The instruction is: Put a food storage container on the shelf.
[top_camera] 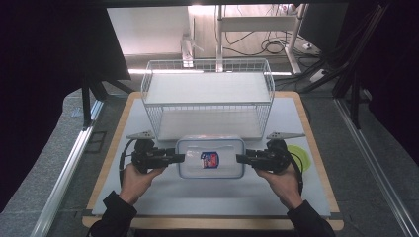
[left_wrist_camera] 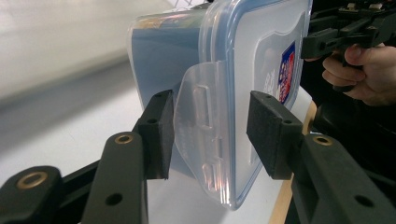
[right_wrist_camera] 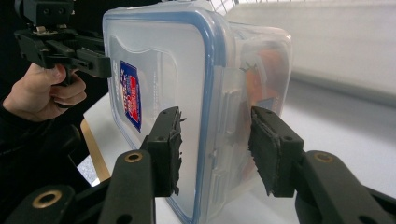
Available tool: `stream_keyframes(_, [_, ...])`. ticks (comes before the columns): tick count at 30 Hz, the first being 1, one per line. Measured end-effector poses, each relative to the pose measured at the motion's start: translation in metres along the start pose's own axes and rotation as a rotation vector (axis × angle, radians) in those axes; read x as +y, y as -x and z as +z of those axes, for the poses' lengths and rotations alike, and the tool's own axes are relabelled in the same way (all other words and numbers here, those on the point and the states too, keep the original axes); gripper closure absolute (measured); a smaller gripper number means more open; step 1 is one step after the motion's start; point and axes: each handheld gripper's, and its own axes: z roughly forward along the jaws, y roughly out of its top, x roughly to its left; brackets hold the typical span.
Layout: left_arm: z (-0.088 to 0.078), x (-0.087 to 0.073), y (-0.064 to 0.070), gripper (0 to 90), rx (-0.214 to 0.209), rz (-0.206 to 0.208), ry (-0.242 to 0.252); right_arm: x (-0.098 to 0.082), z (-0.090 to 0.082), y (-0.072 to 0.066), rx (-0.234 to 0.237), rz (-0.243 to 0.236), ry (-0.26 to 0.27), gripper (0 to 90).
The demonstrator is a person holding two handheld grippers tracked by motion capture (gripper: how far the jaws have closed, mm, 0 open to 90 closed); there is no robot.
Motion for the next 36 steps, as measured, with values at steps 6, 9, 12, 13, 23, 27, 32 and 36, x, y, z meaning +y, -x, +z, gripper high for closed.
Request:
stream_keyframes(6, [-0.003,0.021,0.006,52.1,0.017,0.021,-0.001,0.018,-0.008,0.0,0.0,-0.012,0.024,55.2])
stream_keyframes(9, [-0.006,0.031,0.008,51.7,0.024,0.03,0.004,0.027,-0.01,-0.002,-0.001,-0.019,0.03,55.2])
stream_keyframes(12, [-0.01,0.042,0.009,51.8,0.03,0.036,0.009,0.037,-0.012,-0.003,0.001,-0.025,0.042,55.2])
stream_keyframes(13, [-0.012,0.046,0.009,51.7,0.031,0.037,0.009,0.041,-0.012,-0.003,0.003,-0.027,0.044,55.2])
stream_keyframes(23, [-0.028,0.084,0.009,51.7,0.05,0.061,0.024,0.08,-0.015,-0.006,0.012,-0.046,0.071,55.2])
stream_keyframes(27, [-0.032,0.098,0.007,51.6,0.054,0.064,0.029,0.096,-0.015,-0.007,0.01,-0.054,0.081,55.1])
stream_keyframes(32, [-0.036,0.116,0.003,51.2,0.059,0.074,0.038,0.114,-0.015,-0.008,0.003,-0.065,0.082,55.1])
stream_keyframes(36, [-0.039,0.129,0.0,51.2,0.06,0.076,0.043,0.129,-0.014,-0.007,0.004,-0.067,0.086,55.1])
